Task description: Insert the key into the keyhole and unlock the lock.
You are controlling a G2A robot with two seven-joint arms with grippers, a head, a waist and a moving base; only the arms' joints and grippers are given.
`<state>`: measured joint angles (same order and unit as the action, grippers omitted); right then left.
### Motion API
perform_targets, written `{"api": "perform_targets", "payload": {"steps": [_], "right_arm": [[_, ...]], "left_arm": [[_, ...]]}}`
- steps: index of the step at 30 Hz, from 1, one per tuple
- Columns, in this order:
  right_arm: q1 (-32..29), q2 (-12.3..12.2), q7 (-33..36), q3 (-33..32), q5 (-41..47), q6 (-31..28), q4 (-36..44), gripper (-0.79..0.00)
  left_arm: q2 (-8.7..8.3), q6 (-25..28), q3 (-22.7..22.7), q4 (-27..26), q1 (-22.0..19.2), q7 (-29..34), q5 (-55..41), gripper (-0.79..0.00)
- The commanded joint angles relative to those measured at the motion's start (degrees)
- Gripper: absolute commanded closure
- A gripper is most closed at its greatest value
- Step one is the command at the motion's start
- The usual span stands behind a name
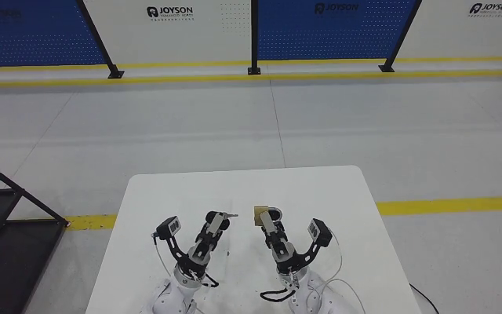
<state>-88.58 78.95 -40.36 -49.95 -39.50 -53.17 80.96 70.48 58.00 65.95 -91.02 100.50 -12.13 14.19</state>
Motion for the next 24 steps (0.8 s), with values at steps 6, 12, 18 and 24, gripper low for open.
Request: {"api": "perform_targets", "payload": {"steps": [6,12,18,24], "right_arm": [[0.0,0.0,-0.01,0.0,-0.01,0.0,0.0,0.0],[0.0,0.0,-0.01,0.0,-0.01,0.0,0.0,0.0],[0.0,0.0,-0.01,0.0,-0.01,0.0,0.0,0.0],[0.0,0.0,-0.01,0.0,-0.01,0.0,0.0,0.0]], "left_arm": [[1.02,0.0,-2.59,0.27,-1.26,-4.26,4.84,0.0],[1.47,0.0,-3.69,0.99,-1.88,-6.32,6.21,0.0],[1.72,0.0,-4.35,1.84,-2.54,-6.81,6.56,0.0],[2.03,0.0,-5.09,2.32,-3.2,-7.19,6.83,0.0]]}}
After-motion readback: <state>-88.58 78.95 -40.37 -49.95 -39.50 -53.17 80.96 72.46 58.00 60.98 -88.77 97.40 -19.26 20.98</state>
